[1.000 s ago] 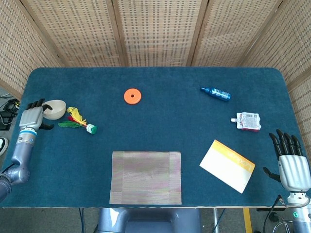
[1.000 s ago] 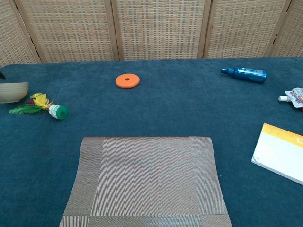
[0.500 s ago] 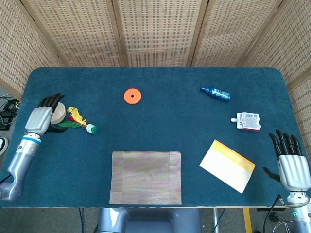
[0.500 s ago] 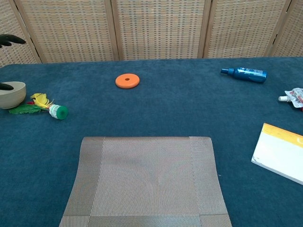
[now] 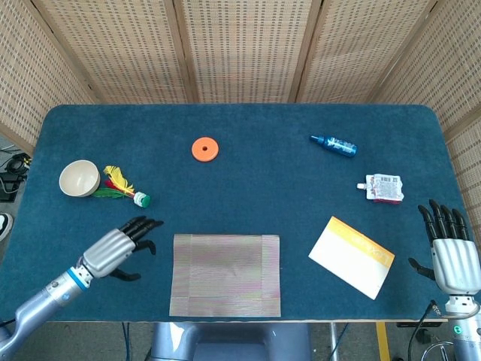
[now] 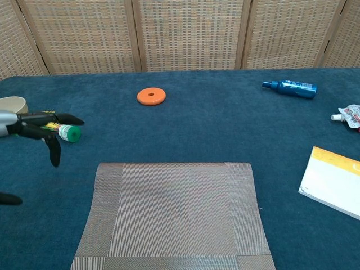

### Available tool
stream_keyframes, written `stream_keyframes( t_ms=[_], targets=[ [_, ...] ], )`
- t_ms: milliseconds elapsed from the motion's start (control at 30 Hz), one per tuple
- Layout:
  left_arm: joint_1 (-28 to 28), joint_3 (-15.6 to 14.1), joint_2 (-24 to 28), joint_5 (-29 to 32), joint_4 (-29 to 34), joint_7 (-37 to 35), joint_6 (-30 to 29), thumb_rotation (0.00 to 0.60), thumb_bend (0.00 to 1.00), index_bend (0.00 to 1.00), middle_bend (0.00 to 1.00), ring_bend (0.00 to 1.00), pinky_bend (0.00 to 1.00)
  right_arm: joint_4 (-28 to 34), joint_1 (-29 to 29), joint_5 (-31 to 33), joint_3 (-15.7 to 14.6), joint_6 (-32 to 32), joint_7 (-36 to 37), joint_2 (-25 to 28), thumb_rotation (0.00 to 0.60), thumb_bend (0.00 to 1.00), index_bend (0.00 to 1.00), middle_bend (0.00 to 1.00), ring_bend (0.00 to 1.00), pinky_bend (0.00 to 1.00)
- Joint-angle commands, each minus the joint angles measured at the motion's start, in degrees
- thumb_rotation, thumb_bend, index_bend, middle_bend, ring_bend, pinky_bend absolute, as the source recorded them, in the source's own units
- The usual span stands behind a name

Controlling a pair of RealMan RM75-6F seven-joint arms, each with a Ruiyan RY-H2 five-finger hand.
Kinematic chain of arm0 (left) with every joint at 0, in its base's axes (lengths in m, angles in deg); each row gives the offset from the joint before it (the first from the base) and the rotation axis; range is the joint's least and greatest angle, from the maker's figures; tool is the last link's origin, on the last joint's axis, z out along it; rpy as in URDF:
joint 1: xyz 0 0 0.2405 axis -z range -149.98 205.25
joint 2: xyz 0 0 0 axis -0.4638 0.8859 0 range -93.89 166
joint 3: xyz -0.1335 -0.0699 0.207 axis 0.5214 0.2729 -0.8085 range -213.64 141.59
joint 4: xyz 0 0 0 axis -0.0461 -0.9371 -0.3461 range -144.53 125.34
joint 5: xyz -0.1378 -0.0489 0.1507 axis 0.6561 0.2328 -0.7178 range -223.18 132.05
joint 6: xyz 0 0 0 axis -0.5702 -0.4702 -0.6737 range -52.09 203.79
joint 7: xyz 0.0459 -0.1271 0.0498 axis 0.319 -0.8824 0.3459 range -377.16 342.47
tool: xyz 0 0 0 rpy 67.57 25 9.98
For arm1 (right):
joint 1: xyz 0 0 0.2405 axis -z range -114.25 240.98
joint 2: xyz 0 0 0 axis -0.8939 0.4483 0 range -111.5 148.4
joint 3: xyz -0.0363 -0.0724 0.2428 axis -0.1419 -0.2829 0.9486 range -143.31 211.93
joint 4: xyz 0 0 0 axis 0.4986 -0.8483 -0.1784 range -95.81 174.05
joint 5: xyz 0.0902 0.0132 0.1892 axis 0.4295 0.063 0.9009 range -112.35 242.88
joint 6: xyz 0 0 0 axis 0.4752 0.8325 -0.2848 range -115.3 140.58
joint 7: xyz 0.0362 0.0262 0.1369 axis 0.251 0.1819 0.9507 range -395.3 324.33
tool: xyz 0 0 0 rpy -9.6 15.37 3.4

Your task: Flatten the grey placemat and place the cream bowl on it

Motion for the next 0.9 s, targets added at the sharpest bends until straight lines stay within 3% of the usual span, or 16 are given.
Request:
stream_keyframes(
  t_ms=[33, 400, 900],
  targets=[
    [0.4, -2.4, -2.7, -3.9, -0.3, 4.3, -0.7, 0.6, 0.02, 0.41, 0.0, 0.0, 0.0, -0.1, 0.0, 0.0, 0.0, 0.0, -0.1, 0.0, 0.6, 0.0, 0.05, 0.0, 0.0, 0.0],
    [1.5, -6.4, -11.0, -11.0, -9.0, 6.9, -3.0, 0.6, 0.04, 0.4, 0.0, 0.0, 0.0, -0.3, 0.0, 0.4, 0.1, -0.1, 0.1, 0.0, 0.6, 0.0, 0.05, 0.0, 0.0, 0.0],
    [2.6, -8.9, -17.3, -12.2, -17.4, 7.8, -4.6, 0.6, 0.08, 0.38, 0.0, 0.0, 0.0, -0.5, 0.0, 0.8, 0.2, -0.2, 0.2, 0.0, 0.6, 0.0, 0.05, 0.0, 0.0, 0.0]
  ],
)
